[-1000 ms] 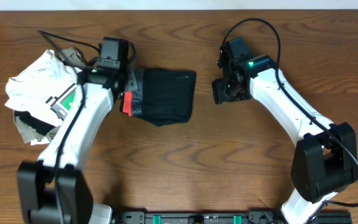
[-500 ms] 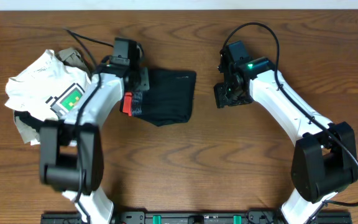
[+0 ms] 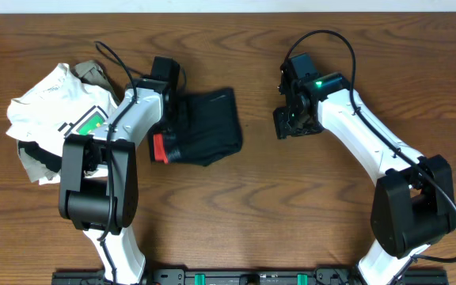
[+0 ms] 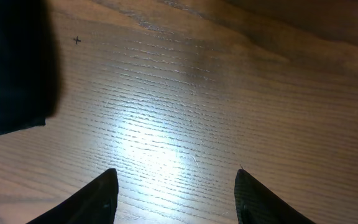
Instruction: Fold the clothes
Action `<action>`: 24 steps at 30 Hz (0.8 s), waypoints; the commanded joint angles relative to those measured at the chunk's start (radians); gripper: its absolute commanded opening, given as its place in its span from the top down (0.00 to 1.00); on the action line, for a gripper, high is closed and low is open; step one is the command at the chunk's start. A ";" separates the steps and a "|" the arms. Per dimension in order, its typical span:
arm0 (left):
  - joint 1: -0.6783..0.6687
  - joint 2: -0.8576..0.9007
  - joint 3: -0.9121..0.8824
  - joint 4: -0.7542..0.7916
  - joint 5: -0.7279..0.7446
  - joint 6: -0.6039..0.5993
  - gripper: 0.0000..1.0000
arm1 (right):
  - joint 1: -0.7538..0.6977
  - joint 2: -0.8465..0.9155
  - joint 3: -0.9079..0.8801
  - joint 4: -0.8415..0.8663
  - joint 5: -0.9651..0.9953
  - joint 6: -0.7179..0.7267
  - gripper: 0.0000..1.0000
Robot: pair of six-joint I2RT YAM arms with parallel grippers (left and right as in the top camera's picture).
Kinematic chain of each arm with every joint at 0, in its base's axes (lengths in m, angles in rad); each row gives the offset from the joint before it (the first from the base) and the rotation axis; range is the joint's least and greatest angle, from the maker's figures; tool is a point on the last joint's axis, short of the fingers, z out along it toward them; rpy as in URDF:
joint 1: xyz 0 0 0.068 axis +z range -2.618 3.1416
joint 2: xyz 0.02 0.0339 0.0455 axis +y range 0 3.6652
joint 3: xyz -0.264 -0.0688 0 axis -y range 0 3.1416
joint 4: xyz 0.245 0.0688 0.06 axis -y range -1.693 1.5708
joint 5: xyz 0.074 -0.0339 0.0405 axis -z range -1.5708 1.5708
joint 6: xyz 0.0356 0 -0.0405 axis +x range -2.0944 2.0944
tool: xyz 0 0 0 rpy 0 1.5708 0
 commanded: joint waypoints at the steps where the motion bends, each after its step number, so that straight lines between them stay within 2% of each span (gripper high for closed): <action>1: -0.004 0.052 -0.045 -0.126 0.026 -0.153 0.58 | -0.003 -0.003 -0.004 -0.004 0.007 -0.010 0.42; 5: -0.015 0.052 -0.045 -0.185 0.115 -0.151 0.57 | -0.006 -0.003 -0.004 -0.003 0.007 -0.010 0.42; 15: -0.021 0.050 -0.028 -0.150 0.118 -0.113 0.53 | -0.010 -0.003 -0.004 -0.016 0.023 -0.010 0.42; 18: -0.038 0.050 -0.028 -0.129 0.139 -0.062 0.52 | -0.011 -0.003 -0.004 -0.019 0.029 -0.010 0.42; 24: -0.105 0.050 -0.028 -0.063 0.148 -0.025 0.52 | -0.014 -0.003 -0.004 -0.032 0.029 -0.009 0.47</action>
